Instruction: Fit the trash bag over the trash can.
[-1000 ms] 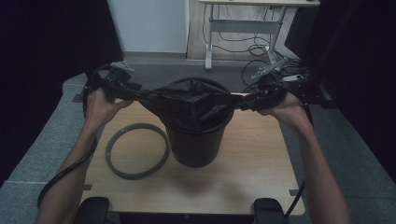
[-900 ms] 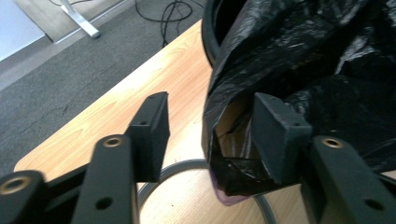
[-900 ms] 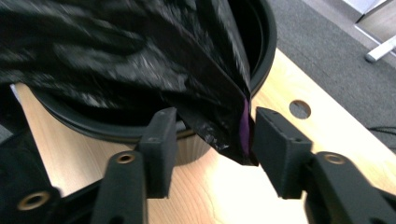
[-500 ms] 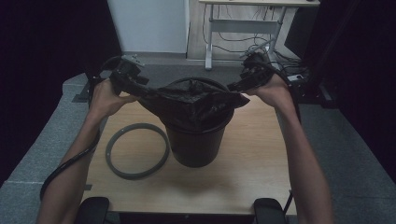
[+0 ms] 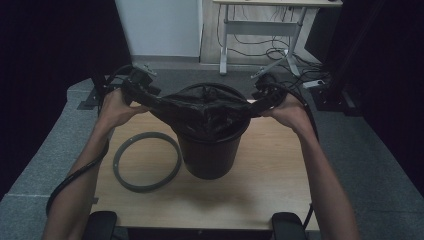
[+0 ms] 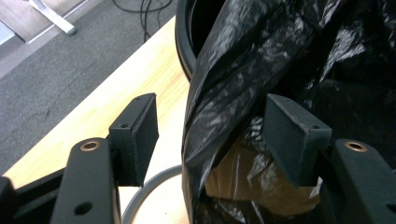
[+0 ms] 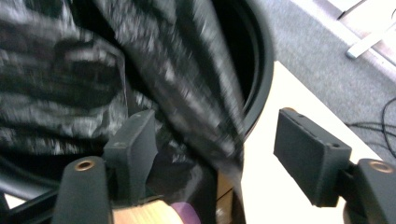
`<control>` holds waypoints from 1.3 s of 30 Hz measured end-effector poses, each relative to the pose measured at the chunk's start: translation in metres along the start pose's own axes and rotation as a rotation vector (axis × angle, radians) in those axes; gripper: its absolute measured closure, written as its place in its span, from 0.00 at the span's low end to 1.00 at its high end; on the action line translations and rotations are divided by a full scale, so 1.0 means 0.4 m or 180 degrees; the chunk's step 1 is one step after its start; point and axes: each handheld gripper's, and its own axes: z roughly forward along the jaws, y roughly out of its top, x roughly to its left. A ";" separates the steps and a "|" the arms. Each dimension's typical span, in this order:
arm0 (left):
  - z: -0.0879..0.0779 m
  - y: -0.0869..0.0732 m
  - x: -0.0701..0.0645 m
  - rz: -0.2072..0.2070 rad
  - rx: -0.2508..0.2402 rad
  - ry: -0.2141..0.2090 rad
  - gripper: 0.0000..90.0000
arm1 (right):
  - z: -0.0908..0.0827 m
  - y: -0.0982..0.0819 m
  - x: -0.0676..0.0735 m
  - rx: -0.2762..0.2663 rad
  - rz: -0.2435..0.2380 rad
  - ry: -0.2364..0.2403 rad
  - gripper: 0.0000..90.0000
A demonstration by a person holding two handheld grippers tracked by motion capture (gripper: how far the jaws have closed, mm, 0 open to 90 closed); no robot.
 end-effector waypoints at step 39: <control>0.092 0.054 0.070 -0.0267 -0.0174 0.0374 0.99 | 0.070 0.019 -0.090 0.0126 0.0225 -0.0523 0.99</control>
